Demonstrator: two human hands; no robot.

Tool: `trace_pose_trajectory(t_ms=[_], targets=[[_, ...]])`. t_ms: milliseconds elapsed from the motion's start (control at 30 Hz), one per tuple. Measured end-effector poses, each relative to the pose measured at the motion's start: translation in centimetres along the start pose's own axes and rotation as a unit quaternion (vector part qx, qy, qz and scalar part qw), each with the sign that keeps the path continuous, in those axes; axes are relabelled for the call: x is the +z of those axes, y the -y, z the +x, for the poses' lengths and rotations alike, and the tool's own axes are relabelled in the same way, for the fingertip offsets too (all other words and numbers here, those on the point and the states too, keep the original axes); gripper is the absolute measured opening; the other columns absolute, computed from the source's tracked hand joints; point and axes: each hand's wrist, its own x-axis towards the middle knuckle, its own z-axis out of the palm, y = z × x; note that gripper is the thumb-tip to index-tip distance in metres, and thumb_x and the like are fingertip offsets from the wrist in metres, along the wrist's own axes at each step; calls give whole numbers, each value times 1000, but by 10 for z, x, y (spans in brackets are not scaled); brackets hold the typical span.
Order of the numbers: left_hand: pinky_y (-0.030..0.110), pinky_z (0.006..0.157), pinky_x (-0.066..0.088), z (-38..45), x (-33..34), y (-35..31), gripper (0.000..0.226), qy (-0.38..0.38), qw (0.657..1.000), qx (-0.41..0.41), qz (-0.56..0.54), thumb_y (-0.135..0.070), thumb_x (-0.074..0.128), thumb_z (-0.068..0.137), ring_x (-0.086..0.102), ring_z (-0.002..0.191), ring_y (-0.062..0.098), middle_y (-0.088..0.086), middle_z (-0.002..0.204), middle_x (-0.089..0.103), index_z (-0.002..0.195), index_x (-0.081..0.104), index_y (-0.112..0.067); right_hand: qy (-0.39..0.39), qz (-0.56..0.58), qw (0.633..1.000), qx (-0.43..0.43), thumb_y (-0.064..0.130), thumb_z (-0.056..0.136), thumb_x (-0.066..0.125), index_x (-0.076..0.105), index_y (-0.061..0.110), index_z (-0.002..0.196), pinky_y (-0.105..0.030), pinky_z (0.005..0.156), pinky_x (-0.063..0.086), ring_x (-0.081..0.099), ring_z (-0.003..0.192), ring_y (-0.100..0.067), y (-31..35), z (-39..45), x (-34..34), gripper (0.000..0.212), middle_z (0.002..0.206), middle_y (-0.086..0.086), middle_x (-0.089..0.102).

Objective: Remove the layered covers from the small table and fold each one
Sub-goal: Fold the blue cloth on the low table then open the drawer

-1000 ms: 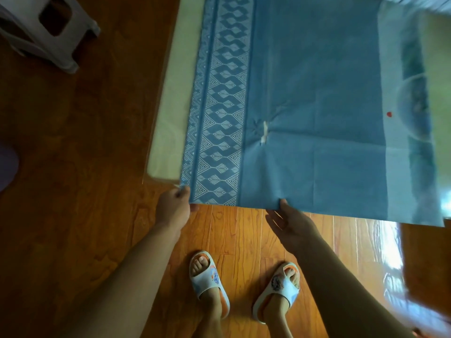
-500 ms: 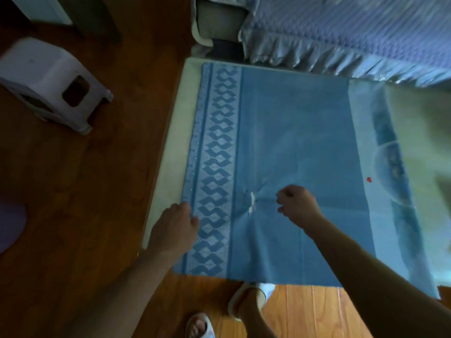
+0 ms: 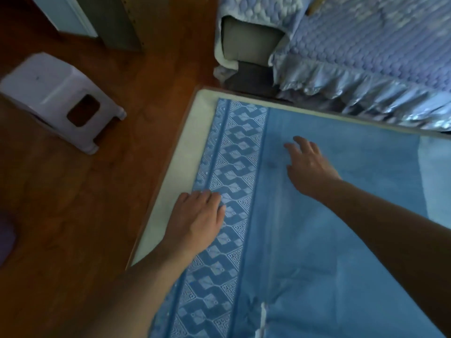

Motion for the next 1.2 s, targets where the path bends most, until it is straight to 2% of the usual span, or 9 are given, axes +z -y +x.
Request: trace_pose_trajectory(t_ms=[67, 267, 467, 633, 833, 1000, 1100, 1167, 1200], targets=[[44, 74, 46, 40, 3, 13, 29, -41, 999, 2, -13, -37, 39, 101, 58, 86, 28, 4, 90, 63, 97, 61, -18, -4, -54, 998, -33, 8, 91, 53, 38, 12, 147, -52, 105, 39, 30, 140, -39, 9, 38, -8, 59, 157, -15, 28], [49, 106, 37, 93, 25, 43, 46, -39, 996, -25, -74, -46, 48, 96, 45, 127, 31, 10, 138, 49, 135, 55, -21, -70, 1, 997, -42, -4, 87, 51, 47, 8, 142, -45, 101, 40, 40, 126, -40, 53, 141, -9, 57, 142, -16, 44], [45, 109, 35, 95, 30, 50, 46, -45, 989, -30, -136, -45, 50, 94, 43, 128, 25, 4, 138, 47, 135, 56, -25, -96, 131, 986, 28, 25, 94, 62, 74, 19, 107, -38, 93, 47, 55, 110, -33, 79, 209, 2, 18, 110, -11, 64], [43, 108, 36, 95, 30, 54, 36, -66, 981, -38, -177, -39, 55, 92, 46, 125, 23, 2, 132, 52, 122, 63, -22, -59, 194, 973, 108, 34, 88, 69, 69, 33, 82, -36, 89, 51, 63, 100, -26, 90, 221, 0, 6, 97, -3, 72], [44, 109, 37, 94, 32, 58, 43, -60, 977, -34, -200, -41, 48, 99, 46, 129, 24, 5, 137, 52, 136, 59, -23, -48, 216, 968, 116, 31, 88, 71, 72, 32, 80, -38, 85, 55, 65, 91, -22, 92, 221, 0, 8, 89, 1, 71], [44, 107, 38, 95, 34, 56, 33, -66, 983, -21, -172, -35, 51, 99, 48, 129, 24, 2, 137, 53, 127, 63, -22, -87, 195, 968, 135, 26, 90, 68, 70, 29, 77, -37, 86, 53, 62, 93, -24, 101, 220, 4, 14, 81, 4, 65], [44, 105, 38, 96, 34, 54, 30, -68, 987, -22, -145, -34, 52, 98, 48, 127, 24, 2, 136, 53, 123, 64, -23, -118, 171, 973, 98, 16, 89, 63, 70, 24, 80, -40, 86, 51, 60, 95, -30, 105, 217, 11, 13, 84, 0, 63], [44, 103, 39, 98, 32, 51, 28, -73, 988, -22, -133, -34, 53, 95, 49, 126, 25, 2, 135, 53, 119, 64, -23, -162, 84, 981, 70, 12, 86, 66, 68, 15, 93, -44, 90, 46, 54, 101, -35, 105, 210, 14, 7, 97, -8, 62], [43, 102, 39, 98, 31, 50, 28, -72, 989, -23, -126, -34, 53, 94, 49, 126, 25, 3, 136, 53, 118, 63, -24, -192, 6, 980, 44, 10, 84, 68, 64, 11, 99, -47, 93, 43, 51, 102, -35, 107, 205, 15, 16, 102, -11, 60]])
